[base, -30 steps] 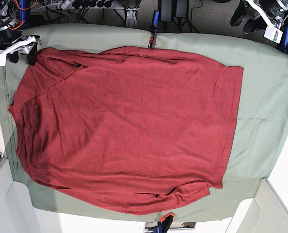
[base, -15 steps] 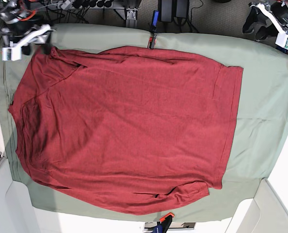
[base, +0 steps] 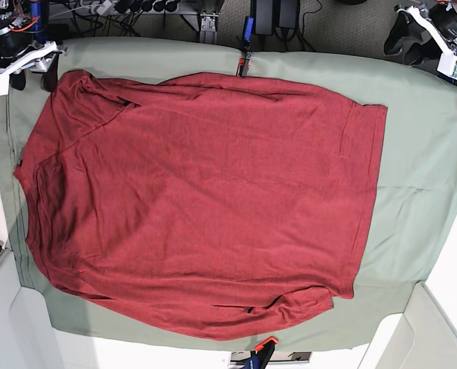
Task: Fold the T-shirt properly
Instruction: 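Move the right gripper down to the shirt's shoulder corner, then move the left gripper to the other shoulder corner and pinch it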
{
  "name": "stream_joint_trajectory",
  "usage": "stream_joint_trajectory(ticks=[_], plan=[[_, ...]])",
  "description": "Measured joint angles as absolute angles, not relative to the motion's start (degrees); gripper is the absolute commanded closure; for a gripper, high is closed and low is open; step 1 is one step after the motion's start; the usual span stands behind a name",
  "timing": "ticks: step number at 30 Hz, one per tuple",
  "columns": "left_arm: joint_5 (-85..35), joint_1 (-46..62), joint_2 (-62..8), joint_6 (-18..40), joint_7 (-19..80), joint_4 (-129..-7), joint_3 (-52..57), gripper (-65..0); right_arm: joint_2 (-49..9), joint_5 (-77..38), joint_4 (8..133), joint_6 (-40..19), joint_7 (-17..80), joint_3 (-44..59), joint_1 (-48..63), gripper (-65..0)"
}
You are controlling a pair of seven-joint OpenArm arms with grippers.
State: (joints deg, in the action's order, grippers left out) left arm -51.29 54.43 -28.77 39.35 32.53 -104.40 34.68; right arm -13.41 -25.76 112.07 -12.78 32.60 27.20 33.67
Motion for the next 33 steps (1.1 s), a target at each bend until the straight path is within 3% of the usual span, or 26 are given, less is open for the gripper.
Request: stream_joint_trajectory(ticks=[11, 24, 33], plan=[[-51.3, 54.3, -28.9, 39.4, 34.6, -104.4, 34.7, -38.7, -11.6, -24.9, 104.5, -12.7, 31.9, 21.0, 28.8, -39.7], [-52.5, 41.2, -34.8, 39.5, 37.1, -102.5, 34.7, -38.7, -11.7, -23.7, 104.0, -12.4, 32.2, 19.4, 27.1, -39.6], [-51.7, 30.4, -34.9, 39.5, 37.0, -93.6, 23.2, -38.7, -11.7, -22.8, 104.0, -12.3, 32.2, 19.4, 27.1, -39.6]])
